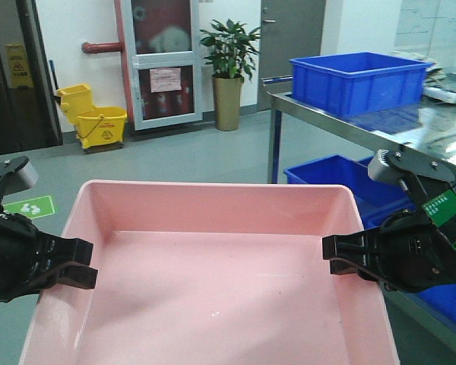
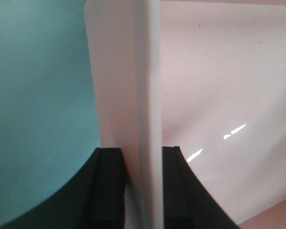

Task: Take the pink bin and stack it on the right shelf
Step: 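Carry the pink bin with both grippers toward the metal table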

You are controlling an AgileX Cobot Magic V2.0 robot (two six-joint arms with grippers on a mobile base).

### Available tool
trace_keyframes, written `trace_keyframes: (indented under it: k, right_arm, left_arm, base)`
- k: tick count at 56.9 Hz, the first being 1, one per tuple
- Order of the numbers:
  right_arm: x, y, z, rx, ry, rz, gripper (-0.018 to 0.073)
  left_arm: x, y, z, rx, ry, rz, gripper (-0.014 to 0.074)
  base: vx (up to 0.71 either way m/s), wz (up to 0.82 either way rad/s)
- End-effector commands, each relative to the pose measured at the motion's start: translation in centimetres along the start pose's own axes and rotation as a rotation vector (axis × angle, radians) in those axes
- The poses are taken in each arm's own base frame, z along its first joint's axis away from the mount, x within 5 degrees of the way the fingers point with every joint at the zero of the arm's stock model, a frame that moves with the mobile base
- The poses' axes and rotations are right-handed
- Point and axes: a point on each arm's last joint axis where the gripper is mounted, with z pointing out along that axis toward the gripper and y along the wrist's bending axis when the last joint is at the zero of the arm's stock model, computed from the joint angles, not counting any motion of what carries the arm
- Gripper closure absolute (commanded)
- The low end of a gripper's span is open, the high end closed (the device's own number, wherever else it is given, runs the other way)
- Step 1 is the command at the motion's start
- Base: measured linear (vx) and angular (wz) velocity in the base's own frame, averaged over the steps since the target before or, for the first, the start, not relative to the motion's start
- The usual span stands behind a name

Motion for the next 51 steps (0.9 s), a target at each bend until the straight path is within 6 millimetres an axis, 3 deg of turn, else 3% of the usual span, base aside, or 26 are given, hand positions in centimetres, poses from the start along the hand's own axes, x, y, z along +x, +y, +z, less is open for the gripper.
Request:
trace_keyframes:
  k: [1, 31, 51]
  right_arm:
    - [-1.79, 0.68, -2.03, -0.042, -0.156, 0.012, 0.0568]
    - [-1.80, 0.67, -2.03, -0.041, -0.157, 0.011, 0.0568]
    - [-1.81, 0.67, -2.03, -0.042, -0.158, 0.011, 0.0568]
  left_arm:
    - [-0.71, -1.55, -1.91, 0.086, -0.097, -0.017, 0.0601]
    - [-0.71, -1.55, -1.91, 0.086, -0.097, -0.017, 0.0601]
    - [-0.71, -1.55, -1.91, 0.086, -0.097, -0.017, 0.0601]
  base:
    - [0.51, 0.20]
    - [0.52, 0.21]
    - [0.45, -0.13]
